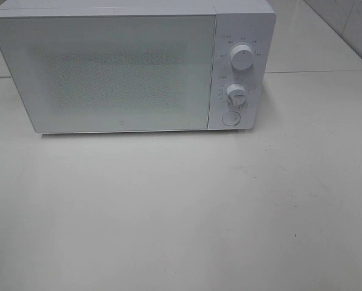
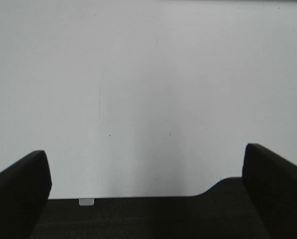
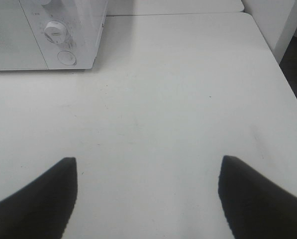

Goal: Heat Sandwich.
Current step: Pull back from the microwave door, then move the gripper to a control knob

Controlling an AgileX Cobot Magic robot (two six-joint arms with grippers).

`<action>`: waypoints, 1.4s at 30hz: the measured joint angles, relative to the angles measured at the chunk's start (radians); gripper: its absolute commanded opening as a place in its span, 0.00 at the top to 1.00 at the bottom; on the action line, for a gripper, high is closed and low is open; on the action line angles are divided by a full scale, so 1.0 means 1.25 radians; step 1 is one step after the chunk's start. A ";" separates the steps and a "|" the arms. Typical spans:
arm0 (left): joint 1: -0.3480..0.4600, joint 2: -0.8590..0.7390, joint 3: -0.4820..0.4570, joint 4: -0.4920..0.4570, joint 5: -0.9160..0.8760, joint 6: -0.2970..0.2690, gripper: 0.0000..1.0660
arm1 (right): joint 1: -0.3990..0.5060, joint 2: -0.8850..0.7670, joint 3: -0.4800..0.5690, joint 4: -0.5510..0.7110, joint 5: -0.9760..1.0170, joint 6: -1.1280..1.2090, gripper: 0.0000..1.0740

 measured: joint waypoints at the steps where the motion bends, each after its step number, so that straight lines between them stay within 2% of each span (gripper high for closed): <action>1: 0.000 -0.029 0.008 -0.001 0.000 -0.001 0.09 | 0.000 0.000 0.000 0.000 0.000 0.000 0.31; 7: 0.000 -0.190 0.034 -0.005 -0.006 -0.008 0.09 | 0.000 0.000 0.000 0.000 0.000 0.000 0.31; 12: 0.000 -0.245 0.045 -0.005 -0.031 -0.009 0.09 | 0.000 0.000 0.000 0.000 0.000 0.000 0.31; 42: 0.000 -0.246 0.063 -0.007 -0.065 -0.013 0.09 | 0.000 0.000 0.000 0.000 0.000 0.000 0.31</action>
